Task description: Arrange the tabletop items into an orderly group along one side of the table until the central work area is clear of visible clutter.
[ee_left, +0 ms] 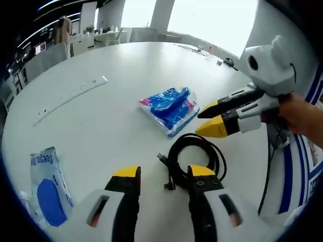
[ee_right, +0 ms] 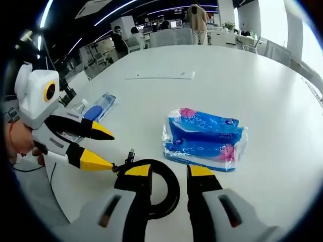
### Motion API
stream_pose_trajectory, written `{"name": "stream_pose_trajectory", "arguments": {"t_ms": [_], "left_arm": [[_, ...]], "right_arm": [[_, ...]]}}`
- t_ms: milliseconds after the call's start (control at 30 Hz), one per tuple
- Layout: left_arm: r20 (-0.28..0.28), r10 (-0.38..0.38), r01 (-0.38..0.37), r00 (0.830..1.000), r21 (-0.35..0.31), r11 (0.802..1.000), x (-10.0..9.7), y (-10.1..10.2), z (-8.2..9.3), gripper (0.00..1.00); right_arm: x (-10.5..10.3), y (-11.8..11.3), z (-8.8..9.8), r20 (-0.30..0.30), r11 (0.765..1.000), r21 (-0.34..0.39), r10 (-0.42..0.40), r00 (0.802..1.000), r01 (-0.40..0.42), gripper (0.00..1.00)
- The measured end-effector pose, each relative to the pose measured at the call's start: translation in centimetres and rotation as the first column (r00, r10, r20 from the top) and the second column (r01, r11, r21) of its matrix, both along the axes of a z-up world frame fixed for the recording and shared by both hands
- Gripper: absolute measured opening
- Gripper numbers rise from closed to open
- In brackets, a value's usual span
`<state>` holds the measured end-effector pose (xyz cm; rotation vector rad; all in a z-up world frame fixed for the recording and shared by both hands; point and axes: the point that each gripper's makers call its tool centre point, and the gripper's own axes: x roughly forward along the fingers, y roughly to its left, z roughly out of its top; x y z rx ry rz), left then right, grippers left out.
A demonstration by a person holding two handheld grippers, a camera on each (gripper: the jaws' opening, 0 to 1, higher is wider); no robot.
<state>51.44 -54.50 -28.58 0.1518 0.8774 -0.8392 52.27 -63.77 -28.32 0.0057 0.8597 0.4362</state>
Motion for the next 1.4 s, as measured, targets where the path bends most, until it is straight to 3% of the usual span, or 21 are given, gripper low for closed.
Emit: {"name": "stream_pose_trajectory", "arguments": {"t_ms": [800,1133,1400], "left_arm": [[0.075,0.087,-0.084,0.993,-0.052,0.995,0.9,3.4,4.1,0.43],[0.107,0.120,-0.112,0.987,-0.078,0.991,0.5,5.1,6.2,0.45],[0.145,0.144,-0.134,0.979,-0.081,0.988,0.0,7.2,7.7,0.46]], "right_arm": [[1.4,3.3,3.7,0.085,0.998,0.024,0.052,0.995,-0.054,0.32],[1.0,5.6,5.7,0.147,0.988,0.009,0.149,0.978,-0.152,0.40],[0.8,7.0,6.5,0.162,0.983,0.019,0.177,0.971,-0.183,0.41]]}}
